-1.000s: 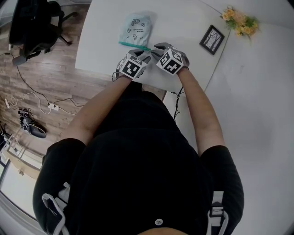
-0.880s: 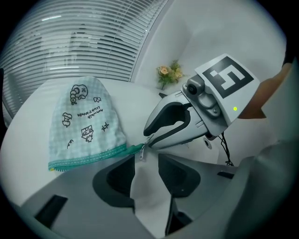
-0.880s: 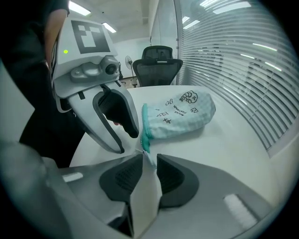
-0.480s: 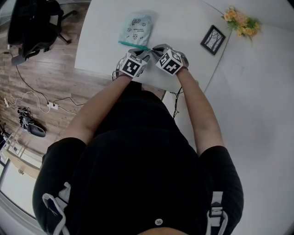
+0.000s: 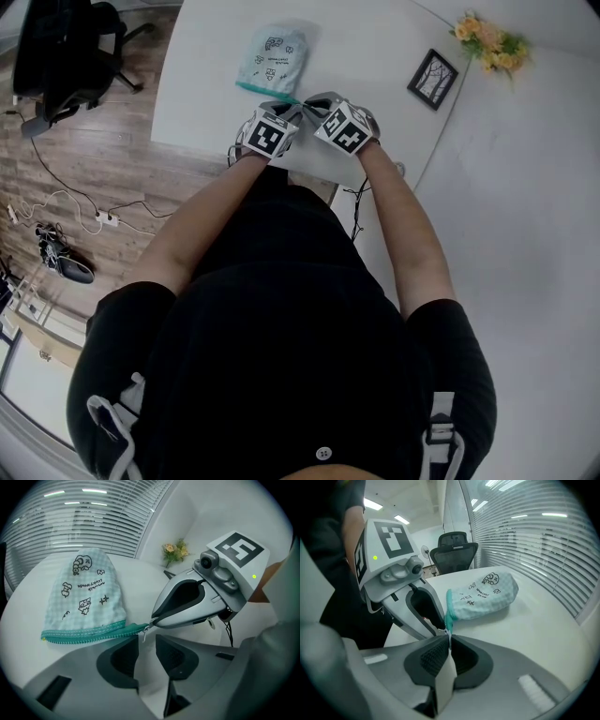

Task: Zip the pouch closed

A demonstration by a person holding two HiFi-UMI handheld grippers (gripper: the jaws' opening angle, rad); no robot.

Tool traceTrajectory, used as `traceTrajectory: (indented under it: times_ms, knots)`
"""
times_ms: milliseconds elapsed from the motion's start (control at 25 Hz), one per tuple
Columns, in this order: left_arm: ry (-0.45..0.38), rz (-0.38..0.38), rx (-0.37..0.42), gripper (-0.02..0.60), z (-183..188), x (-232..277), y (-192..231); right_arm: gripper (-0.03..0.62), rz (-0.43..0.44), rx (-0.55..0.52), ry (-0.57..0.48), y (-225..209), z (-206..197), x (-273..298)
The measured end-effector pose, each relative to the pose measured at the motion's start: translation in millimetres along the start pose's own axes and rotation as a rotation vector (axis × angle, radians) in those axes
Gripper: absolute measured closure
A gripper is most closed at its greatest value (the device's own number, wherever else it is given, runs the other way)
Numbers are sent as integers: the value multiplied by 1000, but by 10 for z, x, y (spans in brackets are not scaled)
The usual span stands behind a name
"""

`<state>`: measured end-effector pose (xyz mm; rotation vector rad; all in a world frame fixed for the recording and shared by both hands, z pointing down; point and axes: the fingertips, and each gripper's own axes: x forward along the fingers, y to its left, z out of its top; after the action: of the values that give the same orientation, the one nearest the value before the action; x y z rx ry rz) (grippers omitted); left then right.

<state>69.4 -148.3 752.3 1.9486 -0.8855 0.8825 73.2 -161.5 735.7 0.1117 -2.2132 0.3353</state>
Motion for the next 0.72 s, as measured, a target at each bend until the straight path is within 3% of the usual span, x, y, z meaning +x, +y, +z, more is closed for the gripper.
traceTrajectory:
  times_ms: [280, 720]
  knots:
    - [-9, 14, -41, 565, 2, -100, 82, 569, 7, -4, -8, 67, 114, 15]
    - [9, 66, -18, 571, -56, -204, 144, 576, -47, -80, 65, 182, 191, 48]
